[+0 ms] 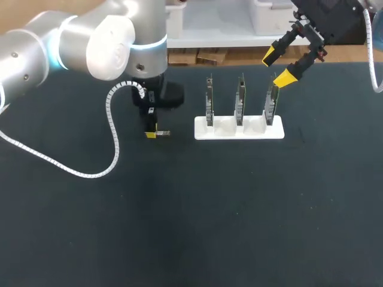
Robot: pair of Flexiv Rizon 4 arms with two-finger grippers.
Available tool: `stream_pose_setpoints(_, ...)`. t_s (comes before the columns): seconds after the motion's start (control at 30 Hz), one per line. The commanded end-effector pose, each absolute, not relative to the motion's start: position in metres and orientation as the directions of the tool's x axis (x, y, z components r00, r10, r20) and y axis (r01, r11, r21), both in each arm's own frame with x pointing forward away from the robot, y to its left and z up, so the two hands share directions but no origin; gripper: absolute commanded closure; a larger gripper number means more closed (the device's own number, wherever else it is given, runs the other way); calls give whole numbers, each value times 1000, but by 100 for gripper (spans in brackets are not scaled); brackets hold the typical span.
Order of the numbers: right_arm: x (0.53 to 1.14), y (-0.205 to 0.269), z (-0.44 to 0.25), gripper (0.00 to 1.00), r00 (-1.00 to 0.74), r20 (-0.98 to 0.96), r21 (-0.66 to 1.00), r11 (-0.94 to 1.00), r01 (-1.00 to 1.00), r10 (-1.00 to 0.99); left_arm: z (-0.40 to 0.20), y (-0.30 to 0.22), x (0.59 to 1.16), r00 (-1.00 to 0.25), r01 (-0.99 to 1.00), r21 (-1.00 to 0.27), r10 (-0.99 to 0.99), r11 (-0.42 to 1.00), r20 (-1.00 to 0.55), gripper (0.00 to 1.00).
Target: Pick up the optical module with the left hand, and insert it into the network port with the right hand.
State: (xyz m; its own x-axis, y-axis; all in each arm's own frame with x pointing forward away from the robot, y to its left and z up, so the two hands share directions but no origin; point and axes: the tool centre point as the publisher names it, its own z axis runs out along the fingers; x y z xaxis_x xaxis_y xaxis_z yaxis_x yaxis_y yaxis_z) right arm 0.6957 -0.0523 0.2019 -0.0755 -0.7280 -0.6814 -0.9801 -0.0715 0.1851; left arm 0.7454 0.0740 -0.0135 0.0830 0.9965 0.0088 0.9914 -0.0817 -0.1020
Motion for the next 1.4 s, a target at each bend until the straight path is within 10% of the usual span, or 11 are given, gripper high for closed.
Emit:
stream_pose_setpoints(0.03, 697, -52, 202, 0, -75, -682, 186, -73, -980, -728, -7, 76, 747, 75, 991, -108, 997, -79, -33, 100)
stream_pose_setpoints(1.4, 697, -52, 202, 0, -75, -682, 186, -73, -980, -728, 121, 23, 740, -51, 993, -104, 570, -62, -820, 100)
